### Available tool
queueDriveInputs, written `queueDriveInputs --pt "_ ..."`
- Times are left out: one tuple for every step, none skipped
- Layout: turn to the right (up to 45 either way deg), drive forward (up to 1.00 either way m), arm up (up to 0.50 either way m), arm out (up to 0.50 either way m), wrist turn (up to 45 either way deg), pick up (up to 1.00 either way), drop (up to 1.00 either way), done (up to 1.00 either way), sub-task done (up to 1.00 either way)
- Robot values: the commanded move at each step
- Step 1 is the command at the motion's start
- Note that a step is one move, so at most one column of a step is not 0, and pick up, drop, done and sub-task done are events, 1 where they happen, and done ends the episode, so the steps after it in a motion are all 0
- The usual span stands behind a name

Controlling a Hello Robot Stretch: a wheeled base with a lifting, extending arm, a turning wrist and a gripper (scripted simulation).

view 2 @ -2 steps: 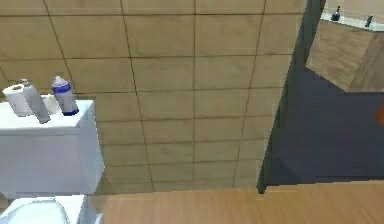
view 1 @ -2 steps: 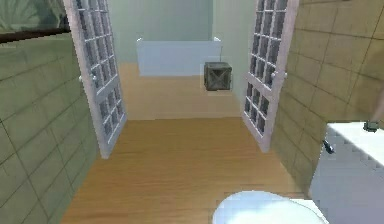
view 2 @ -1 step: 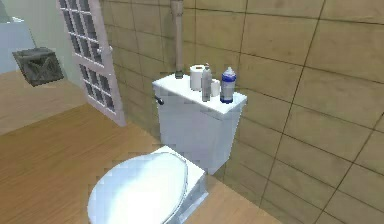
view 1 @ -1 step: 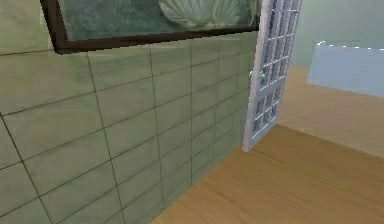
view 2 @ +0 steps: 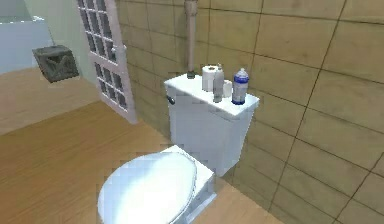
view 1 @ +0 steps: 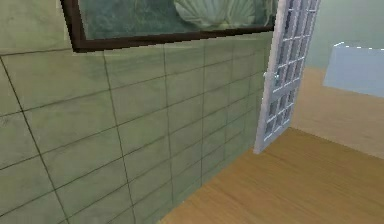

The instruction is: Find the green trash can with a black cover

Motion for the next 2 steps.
queueDriveInputs --pt "0.0 0.40 0.00 0.00 0.0 0.00 0.00 0.00 0.00" --pt "45.0 0.00 0.00 0.00 0.0 0.00 0.00 0.00 0.00"
